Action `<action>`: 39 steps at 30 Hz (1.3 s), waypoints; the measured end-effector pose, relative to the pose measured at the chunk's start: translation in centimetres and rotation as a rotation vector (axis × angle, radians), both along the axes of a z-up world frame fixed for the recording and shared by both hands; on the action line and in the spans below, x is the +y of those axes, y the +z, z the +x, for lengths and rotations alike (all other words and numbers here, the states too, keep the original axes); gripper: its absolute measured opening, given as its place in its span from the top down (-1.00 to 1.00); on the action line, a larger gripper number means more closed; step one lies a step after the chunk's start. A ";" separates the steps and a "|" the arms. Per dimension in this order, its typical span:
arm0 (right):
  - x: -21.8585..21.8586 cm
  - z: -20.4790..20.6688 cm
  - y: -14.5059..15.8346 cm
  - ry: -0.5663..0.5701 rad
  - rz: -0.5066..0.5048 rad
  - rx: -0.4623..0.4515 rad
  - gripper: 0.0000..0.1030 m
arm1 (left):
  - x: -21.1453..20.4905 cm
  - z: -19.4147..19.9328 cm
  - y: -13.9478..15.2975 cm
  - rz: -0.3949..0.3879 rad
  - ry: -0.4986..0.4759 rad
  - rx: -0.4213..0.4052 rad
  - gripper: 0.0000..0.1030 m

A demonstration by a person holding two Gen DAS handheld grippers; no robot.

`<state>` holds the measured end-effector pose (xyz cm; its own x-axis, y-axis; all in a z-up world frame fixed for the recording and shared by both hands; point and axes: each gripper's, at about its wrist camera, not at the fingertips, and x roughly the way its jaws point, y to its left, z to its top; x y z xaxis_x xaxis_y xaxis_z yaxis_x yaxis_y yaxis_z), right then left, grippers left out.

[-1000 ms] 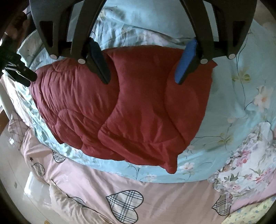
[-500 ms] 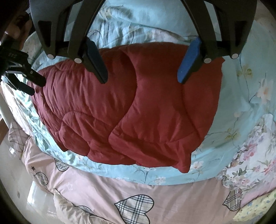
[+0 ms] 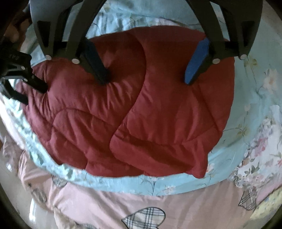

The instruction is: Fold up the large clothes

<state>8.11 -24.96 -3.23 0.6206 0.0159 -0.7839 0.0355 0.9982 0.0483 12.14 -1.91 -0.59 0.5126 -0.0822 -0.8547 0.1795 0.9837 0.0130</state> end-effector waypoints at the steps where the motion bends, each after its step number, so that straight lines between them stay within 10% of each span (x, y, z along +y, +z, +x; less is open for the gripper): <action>1: -0.2 0.0 -0.3 -0.011 -0.002 -0.006 -1.00 | -0.3 0.2 -0.3 0.012 -0.001 0.006 -0.86; 39: -3.3 2.9 -2.2 -0.062 0.043 -0.079 -1.00 | -1.3 2.1 -2.6 0.031 0.025 0.003 -1.00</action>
